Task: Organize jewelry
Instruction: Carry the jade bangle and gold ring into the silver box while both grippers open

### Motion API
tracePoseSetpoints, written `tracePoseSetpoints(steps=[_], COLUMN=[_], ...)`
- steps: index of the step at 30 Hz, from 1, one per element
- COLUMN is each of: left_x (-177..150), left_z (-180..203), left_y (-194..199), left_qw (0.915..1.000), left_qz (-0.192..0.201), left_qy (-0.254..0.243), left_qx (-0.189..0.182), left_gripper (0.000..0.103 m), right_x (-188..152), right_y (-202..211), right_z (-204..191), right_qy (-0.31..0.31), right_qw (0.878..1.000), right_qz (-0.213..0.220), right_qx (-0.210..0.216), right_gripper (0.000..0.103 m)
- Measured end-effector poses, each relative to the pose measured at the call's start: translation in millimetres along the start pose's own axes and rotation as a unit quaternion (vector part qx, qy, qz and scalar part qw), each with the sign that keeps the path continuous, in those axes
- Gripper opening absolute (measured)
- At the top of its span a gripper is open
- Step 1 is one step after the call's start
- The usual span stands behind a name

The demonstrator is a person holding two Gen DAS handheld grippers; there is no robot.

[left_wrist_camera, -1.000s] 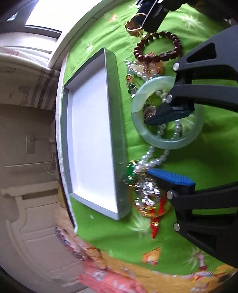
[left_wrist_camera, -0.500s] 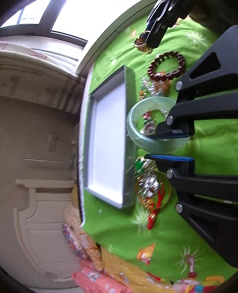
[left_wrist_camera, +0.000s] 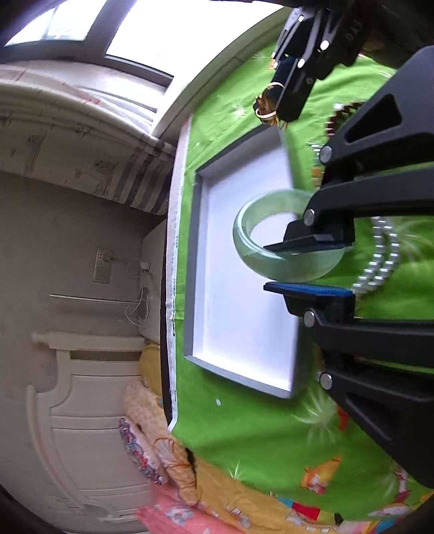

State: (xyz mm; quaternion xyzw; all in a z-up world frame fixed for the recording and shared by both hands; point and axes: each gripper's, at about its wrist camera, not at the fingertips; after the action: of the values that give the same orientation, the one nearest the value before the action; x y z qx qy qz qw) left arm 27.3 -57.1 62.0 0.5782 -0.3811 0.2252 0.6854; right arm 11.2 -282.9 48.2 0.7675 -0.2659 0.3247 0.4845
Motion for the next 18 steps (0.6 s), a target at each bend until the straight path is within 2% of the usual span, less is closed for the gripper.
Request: tracePoseSetpoints(steps=[5, 9, 10, 12, 13, 15, 17, 18], left_x=[25, 37, 39, 43, 44, 44, 41, 39], left_z=[-13, -24, -30, -45, -50, -63, -70, -72], left_y=[-33, -67, -74, -84, -85, -81, -73, -69], left_qw=[0.9996, 0.9988, 0.9983, 0.9965, 0.9957, 0.9938, 0.993, 0.9929], left_qz=[-0.012, -0.034, -0.035, -0.044, -0.044, -0.039, -0.025, -0.019], left_qy=[0.025, 0.028, 0.037, 0.068, 0.079, 0.102, 0.113, 0.114], left_qx=[-0.007, 0.019, 0.028, 0.022, 0.019, 0.021, 0.024, 0.031], left_gripper=[0.016, 0.018, 0.017, 0.016, 0.016, 0.024, 0.056, 0.061], right_x=[29, 39, 39, 39, 39, 40, 38, 36], right_y=[-44, -90, -100, -112, -115, -110, -101, -95], right_z=[0, 4, 5, 6, 7, 8, 7, 8], right_qy=[0.002, -0.007, -0.009, -0.011, -0.014, -0.019, -0.014, -0.014], right_qw=[0.999, 0.995, 0.994, 0.991, 0.99, 0.992, 0.994, 0.995], right_qz=[-0.026, -0.071, -0.083, -0.099, -0.104, -0.096, -0.081, -0.078], right_qx=[-0.033, -0.065, -0.073, -0.091, -0.093, -0.084, -0.074, -0.068], right_gripper=[0.039, 0.039, 0.039, 0.041, 0.046, 0.076, 0.079, 0.079])
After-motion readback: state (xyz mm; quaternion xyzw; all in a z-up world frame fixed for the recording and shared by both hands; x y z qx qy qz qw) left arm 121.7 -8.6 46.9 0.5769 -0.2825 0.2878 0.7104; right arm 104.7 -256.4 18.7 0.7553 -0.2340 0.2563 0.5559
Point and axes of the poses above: each gripper's, at about its wrist camera, not at the fingertips, and y roughly against the way its jaws point, z to its right, x to its top, and after that the axes turned 7 degrees about -y, right-handed
